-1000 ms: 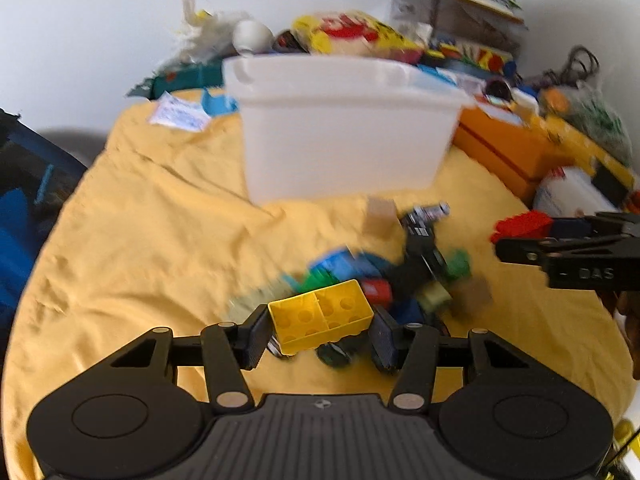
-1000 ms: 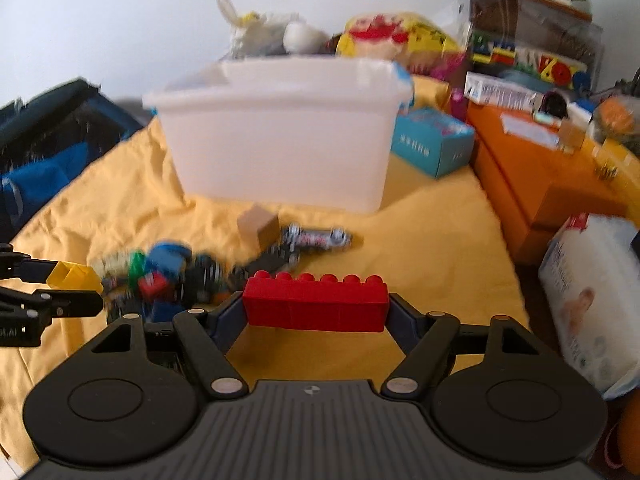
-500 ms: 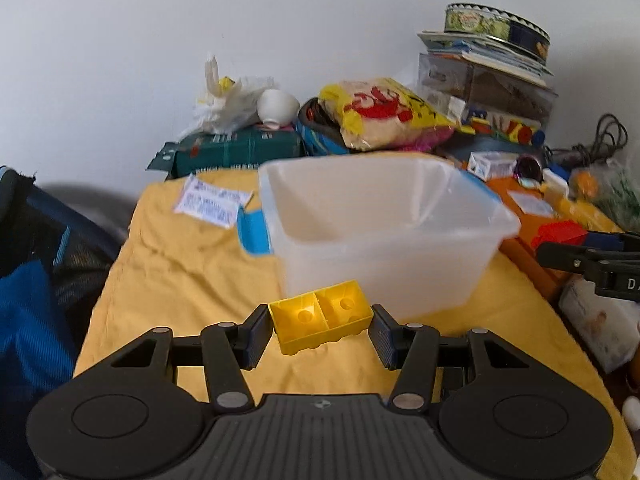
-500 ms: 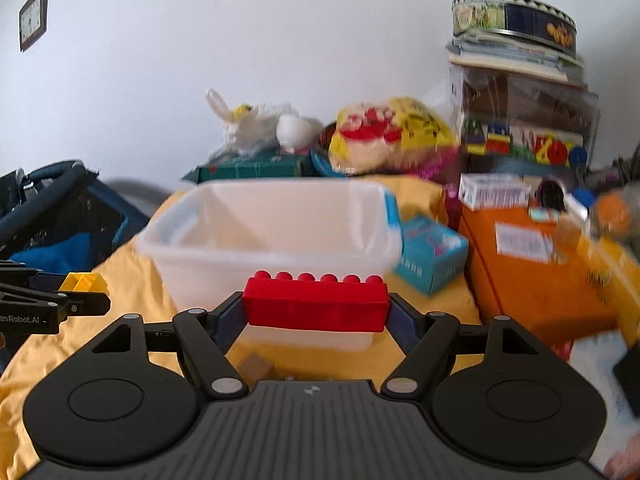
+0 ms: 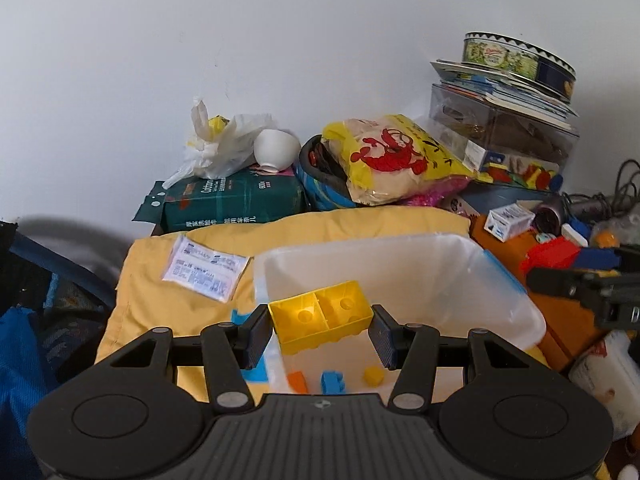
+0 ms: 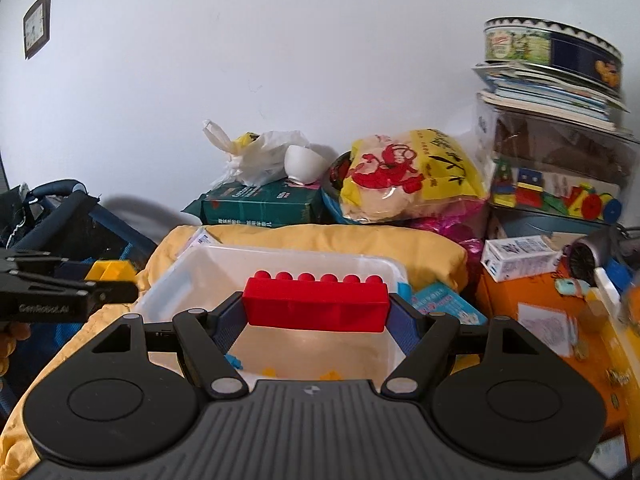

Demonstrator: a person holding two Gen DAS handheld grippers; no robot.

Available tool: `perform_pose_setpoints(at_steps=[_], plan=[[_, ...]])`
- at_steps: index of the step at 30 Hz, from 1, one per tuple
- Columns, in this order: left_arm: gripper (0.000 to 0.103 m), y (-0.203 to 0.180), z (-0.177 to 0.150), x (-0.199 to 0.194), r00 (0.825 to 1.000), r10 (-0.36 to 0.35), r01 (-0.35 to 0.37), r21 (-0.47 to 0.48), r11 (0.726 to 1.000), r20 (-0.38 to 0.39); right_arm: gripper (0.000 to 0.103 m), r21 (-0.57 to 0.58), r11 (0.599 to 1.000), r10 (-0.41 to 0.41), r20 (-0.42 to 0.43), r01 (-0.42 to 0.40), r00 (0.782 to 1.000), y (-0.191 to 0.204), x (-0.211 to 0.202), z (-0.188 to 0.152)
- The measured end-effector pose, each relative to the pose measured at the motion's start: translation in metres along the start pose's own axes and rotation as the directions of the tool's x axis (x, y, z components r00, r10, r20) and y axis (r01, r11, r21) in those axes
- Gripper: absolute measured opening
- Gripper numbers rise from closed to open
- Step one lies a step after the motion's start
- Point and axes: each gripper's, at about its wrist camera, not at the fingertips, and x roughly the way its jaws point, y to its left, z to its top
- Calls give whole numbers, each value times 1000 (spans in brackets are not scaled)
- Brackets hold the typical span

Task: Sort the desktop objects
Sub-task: 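Carry both pieces over the white bin and open both tools to release, then grasp the beige toy figure with the left tool while the right tool grasps the wooden cube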

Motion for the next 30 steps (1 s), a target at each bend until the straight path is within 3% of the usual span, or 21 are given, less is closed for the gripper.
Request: perform_pose_setpoints(at_steps=[9,12,17,24,30], plan=[[59,-6,27,30,1000,-5,6,29,1000,-21,77,-22,1000,9,-57,-10,998,3,37,15],[67,-5,28,33,1000,23,-23,39,999,-9,85,-26,1000,1,-79,-3,997,2,49,17],[67,5,19,32,999,34,-34,28,999,-29,88,-23,1000,-9,-67,7,998,-2,48,16],[67,14,-34,-3,1000,21,-21,42,999,-13,88,-12,1000,10,-44,-11,999,-3,17,-10],[67,18,-107,-33,999,19,-16,61,998,-45,88,-48,999,9,-81,-13,997,9,-19,-78]])
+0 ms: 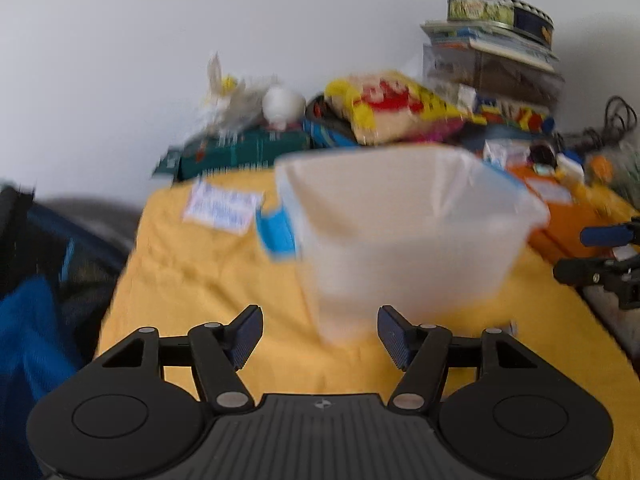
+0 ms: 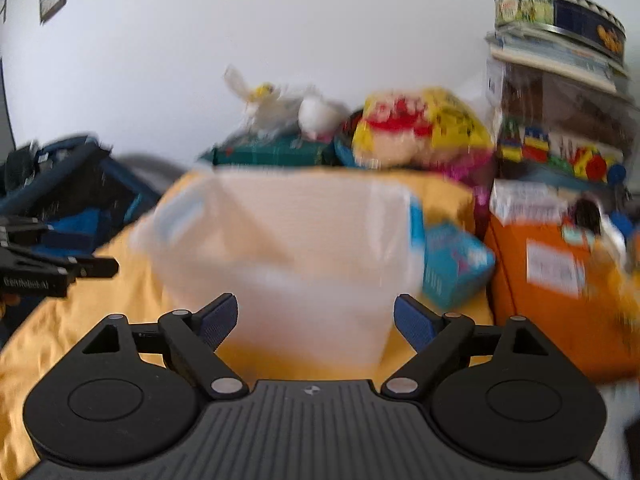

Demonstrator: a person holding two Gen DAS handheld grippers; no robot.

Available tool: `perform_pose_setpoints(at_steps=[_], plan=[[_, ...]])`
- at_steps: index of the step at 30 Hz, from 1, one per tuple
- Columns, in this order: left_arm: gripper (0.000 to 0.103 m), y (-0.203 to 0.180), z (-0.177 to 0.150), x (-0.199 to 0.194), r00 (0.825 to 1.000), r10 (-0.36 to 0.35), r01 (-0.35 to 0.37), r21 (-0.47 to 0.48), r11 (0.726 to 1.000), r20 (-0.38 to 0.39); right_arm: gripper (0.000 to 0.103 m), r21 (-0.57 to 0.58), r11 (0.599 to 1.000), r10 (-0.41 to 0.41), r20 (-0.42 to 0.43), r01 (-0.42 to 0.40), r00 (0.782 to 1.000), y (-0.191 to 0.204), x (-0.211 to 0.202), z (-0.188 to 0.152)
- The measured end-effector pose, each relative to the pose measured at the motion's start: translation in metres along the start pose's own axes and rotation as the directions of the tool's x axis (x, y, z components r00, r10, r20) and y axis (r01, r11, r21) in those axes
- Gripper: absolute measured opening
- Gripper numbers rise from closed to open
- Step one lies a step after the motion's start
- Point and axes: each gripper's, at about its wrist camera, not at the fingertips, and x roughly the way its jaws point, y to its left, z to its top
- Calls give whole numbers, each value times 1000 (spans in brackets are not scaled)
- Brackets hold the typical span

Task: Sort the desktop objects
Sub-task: 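Grasp the beige toy figure with the left tool while the right tool grasps the wooden cube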

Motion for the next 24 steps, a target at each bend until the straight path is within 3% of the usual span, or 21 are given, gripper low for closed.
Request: perform_pose_setpoints(at_steps=[4,8,12,14,20,23,24], plan=[[67,-3,-42,-4,997,-1,0,-7,1000,-71,85,7,1000,-4,-95,5,995,13,-3,-47],[67,-10,-68,1,993,-6,10,27,1000,-118,82,18,1000,0,-166,3,986,23,-3,-76],[59,-17,-86,4,988,-32,40,47,998,-153,77,-3,1000,-1,-207,1,978,34,0,-93],[56,-23,-91,4,988,-32,45,78,996,-153,69,-9,1000,-8,-219,6,976,37,2,-98],[54,-25,-97,10,988,-10,22,76,997,-157,65,-13,1000,-17,-241,14,970,43,8,-107],[54,-16,-91,12,991,25,-19,49,999,-131,50,-24,1000,-16,-233,10,972,46,10,-107],[54,-13,-89,15,991,31,-26,45,999,-131,49,-32,999,-18,-235,11,972,47,11,-107]])
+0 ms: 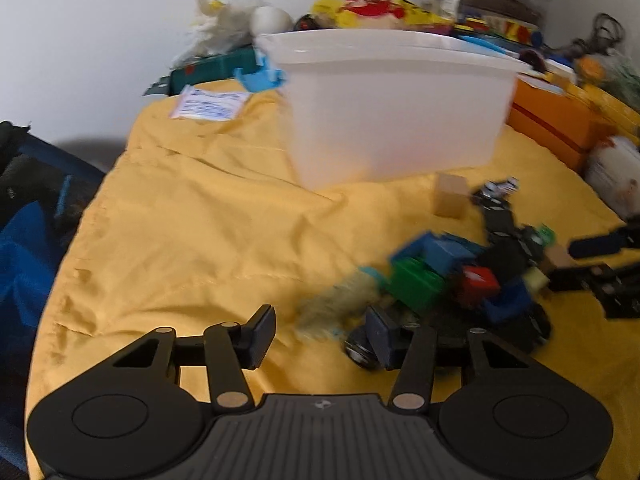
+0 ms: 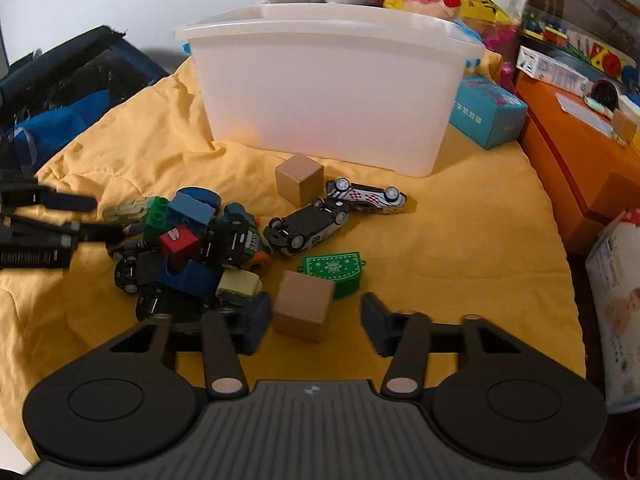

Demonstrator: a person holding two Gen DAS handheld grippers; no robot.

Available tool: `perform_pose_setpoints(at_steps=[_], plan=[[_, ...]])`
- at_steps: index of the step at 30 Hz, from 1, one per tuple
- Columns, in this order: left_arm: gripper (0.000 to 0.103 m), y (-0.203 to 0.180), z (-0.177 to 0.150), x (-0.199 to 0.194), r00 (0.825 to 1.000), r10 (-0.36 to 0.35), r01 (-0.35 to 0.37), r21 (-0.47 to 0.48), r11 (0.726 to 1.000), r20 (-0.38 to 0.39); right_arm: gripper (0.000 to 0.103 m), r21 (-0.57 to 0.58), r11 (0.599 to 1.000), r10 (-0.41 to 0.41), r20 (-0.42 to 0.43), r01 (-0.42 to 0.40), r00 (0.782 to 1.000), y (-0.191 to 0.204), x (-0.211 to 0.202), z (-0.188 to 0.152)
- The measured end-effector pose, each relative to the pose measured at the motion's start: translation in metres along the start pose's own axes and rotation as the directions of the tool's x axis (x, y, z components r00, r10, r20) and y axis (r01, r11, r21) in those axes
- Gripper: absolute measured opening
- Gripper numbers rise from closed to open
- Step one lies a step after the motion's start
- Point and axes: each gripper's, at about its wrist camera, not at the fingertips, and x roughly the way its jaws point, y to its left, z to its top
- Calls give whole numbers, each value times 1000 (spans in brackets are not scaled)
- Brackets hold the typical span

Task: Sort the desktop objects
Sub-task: 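Grasp the beige toy figure with the left tool while the right tool grasps the wooden cube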

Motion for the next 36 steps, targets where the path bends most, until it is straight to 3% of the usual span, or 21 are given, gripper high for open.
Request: perform_pose_setpoints(at_steps=[5,10,17,22,32,34,36], plan=[[56,6,6,13,1000,-14,14,11,1000,-13,41,-11,1000,-1,-16,1,1000,4,5,0],[54,-7,9,19,999,-51,50,93,994,2,41,-21,1000,-3,-28,2,1000,6,8,0],[57,5,12,22,995,-86,88,28,996,-41,42,-14,1000,3,-42,-3,999,4,9,1],[58,12,4,28,995,-68,73,69,995,-74,42,3,1000,6,-50,-6,999,0,8,-5],[58,-2,13,41,996,-74,79,139,987,-40,42,14,1000,-1,-42,1,999,0,11,0],[55,-3,14,42,996,-80,85,147,985,-37,41,16,1000,-6,-42,7,999,0,12,1],[47,-6,13,41,995,-93,97,171,981,-33,33,12,1000,4,-47,-4,999,1,14,1]])
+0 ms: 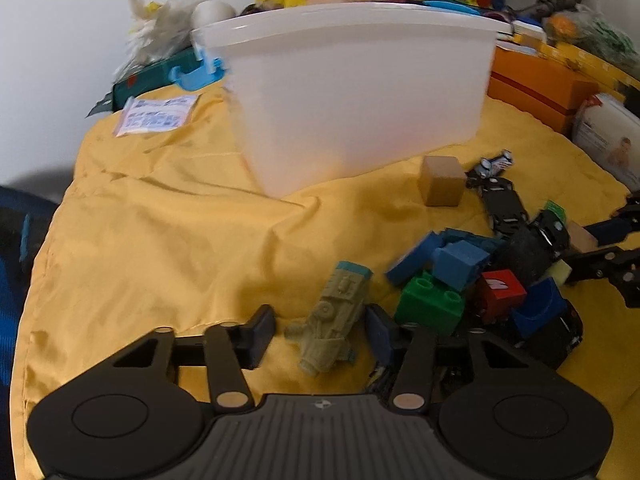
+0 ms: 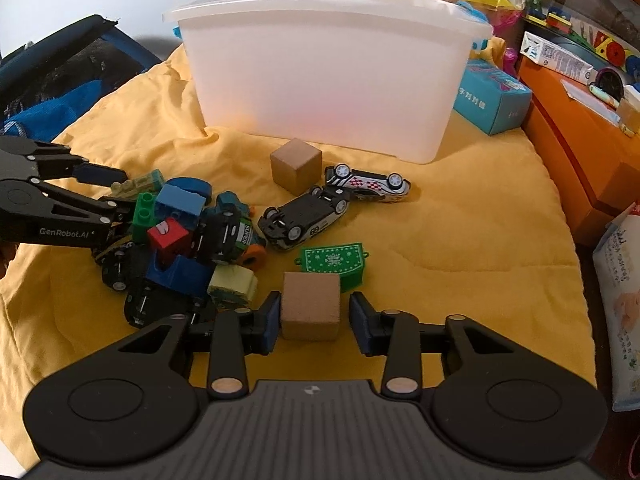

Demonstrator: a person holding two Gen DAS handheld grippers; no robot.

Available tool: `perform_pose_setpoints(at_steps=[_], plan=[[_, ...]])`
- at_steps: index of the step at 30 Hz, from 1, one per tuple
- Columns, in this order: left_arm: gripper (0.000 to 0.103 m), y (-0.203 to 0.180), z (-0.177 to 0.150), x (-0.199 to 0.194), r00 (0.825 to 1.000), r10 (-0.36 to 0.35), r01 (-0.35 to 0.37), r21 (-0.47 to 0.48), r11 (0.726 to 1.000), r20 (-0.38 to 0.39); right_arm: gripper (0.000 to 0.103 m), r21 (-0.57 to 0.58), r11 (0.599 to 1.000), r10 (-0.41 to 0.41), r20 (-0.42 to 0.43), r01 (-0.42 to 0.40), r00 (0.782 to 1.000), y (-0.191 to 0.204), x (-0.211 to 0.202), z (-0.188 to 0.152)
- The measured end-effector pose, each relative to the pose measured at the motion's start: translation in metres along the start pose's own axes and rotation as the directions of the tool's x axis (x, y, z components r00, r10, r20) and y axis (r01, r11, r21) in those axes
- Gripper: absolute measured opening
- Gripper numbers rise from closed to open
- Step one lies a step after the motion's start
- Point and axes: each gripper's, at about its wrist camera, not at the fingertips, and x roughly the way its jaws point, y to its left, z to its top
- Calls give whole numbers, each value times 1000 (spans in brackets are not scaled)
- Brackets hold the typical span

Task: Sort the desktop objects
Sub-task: 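Grasp the beige toy figure with the left tool while the right tool grasps the wooden cube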

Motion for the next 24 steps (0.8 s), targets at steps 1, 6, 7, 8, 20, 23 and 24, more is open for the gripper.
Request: perform_pose_setpoints(at_steps=[1,6,7,8,20,23,24], plan=[[41,-2,0,-1,1000,-7,7,9,1000,2,33,-1,1000,2,-3,-2,1000,0,0,0],[39,-4,-3,-6,1000,-20,20,11,1000,9,33,0,1000,10,17,-10,1000,0,-5,-1],[39,-4,-3,-7,1000,-20,20,11,1000,11,33,0,1000,13,20,-13,1000,0,-6,-2],[39,-4,-3,-7,1000,-21,21,8,1000,12,33,1,1000,15,25,-15,1000,0,-8,-2],[39,21,10,-46,997,12,1,-173,985,73,33,29,999,28,115,-31,993,-7,-35,9],[39,24,22,-60,995,9,8,-179,984,97,33,45,998,33,148,-40,988,-10,-43,19],[39,25,27,-64,994,11,8,-179,984,107,33,53,998,35,161,-44,986,-12,-46,24]])
